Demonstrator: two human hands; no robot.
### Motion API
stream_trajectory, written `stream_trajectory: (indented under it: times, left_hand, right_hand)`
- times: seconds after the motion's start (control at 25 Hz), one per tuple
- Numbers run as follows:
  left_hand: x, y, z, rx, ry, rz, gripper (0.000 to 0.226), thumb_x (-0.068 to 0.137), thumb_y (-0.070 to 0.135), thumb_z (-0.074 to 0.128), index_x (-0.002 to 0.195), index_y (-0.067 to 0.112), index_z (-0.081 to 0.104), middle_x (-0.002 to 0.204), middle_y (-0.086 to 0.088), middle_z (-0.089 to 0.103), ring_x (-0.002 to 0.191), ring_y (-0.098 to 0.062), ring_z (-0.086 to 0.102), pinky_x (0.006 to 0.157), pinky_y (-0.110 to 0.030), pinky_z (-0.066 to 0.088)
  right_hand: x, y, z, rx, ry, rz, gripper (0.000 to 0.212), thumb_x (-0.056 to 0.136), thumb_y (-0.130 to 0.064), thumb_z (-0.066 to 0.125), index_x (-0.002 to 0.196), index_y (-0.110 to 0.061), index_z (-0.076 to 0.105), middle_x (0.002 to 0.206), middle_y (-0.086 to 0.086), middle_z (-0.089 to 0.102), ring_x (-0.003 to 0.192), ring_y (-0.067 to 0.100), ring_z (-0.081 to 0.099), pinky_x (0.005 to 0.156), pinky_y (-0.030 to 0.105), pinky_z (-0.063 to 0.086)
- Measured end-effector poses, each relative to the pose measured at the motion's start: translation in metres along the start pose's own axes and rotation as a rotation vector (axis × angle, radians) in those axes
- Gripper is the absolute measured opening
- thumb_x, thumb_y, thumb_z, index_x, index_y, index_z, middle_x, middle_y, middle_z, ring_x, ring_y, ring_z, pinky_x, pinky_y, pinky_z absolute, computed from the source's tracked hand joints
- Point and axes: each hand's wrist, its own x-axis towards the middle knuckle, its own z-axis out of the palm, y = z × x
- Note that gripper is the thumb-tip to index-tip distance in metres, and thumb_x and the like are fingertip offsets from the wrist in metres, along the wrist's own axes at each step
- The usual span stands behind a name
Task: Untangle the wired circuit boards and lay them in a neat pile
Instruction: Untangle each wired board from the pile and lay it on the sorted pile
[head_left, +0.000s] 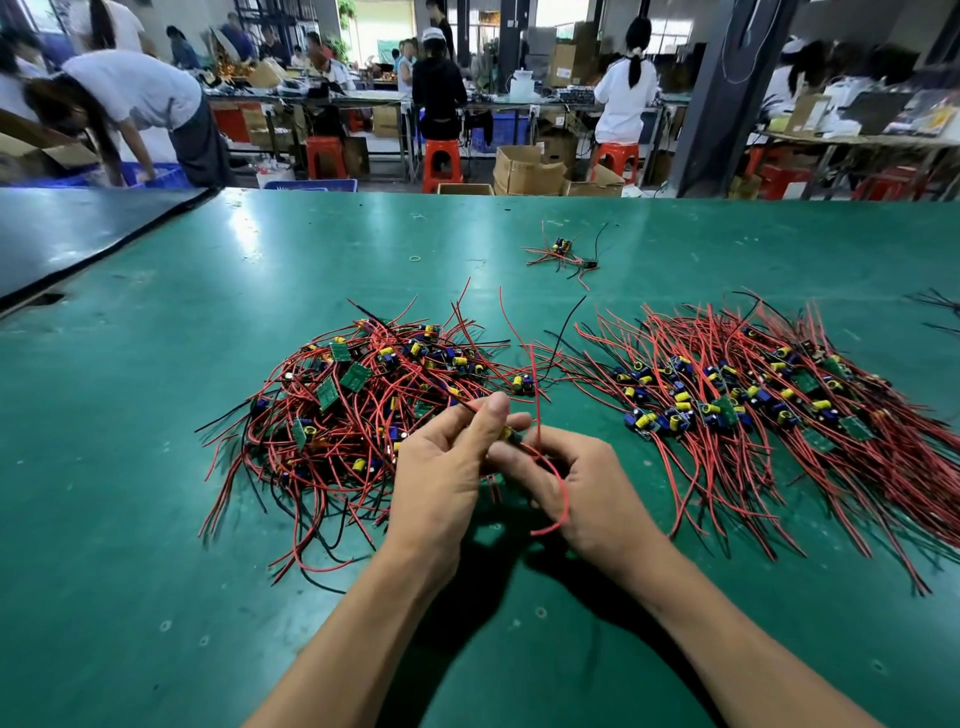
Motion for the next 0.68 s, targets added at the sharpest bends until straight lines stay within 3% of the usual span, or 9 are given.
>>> stream_trajectory:
  times: [0.12,0.24,0.36,0.52,0.68]
  left_hand:
    - [-0.001,-0.002,0.001,0.008,0.029,0.001,0.036,0.07,0.035,0.077,0.099,0.013,0.074,0.096,-0.011,0.076,0.088,-0.021,0.072,0.081,-0.035,0.059]
    - [0.0,-0.001,0.001,-0.006,-0.006,-0.043,0.044,0.062,0.039,0.08,0.101,0.02,0.076,0.1,-0.011,0.076,0.093,-0.025,0.071,0.086,-0.039,0.057]
    - [-0.002,-0.002,0.0,0.039,-0.098,-0.073,0.044,0.061,0.043,0.079,0.099,0.02,0.077,0.095,-0.004,0.075,0.084,-0.015,0.069,0.074,-0.03,0.056]
    - [-0.004,-0.002,-0.001,0.068,-0.189,-0.108,0.024,0.071,0.039,0.078,0.082,0.018,0.075,0.074,0.001,0.066,0.059,-0.009,0.052,0.056,-0.021,0.042]
    - [-0.002,-0.002,-0.004,0.059,-0.15,-0.107,0.02,0.071,0.036,0.077,0.07,0.017,0.072,0.065,-0.001,0.061,0.052,-0.01,0.049,0.048,-0.017,0.045]
  right_hand:
    - [0.002,-0.005,0.005,0.275,0.058,0.108,0.041,0.098,-0.04,0.059,0.062,-0.022,0.065,0.055,-0.014,0.052,0.049,-0.001,0.044,0.048,0.015,0.036]
    - [0.008,-0.008,0.004,0.487,0.121,0.305,0.042,0.089,-0.046,0.062,0.055,-0.022,0.061,0.046,-0.008,0.044,0.033,0.002,0.035,0.034,0.013,0.027]
    - [0.012,-0.006,-0.001,0.659,0.171,0.344,0.04,0.086,-0.04,0.067,0.052,-0.021,0.058,0.05,-0.002,0.041,0.033,0.004,0.03,0.033,0.014,0.025]
    - [0.012,-0.003,-0.007,0.589,0.124,0.346,0.04,0.084,-0.042,0.071,0.054,-0.022,0.055,0.052,0.0,0.034,0.036,0.007,0.024,0.038,0.019,0.018]
    - [0.011,-0.002,-0.01,0.584,0.123,0.306,0.023,0.074,-0.04,0.078,0.068,-0.023,0.064,0.05,-0.006,0.038,0.039,0.006,0.028,0.038,0.018,0.022]
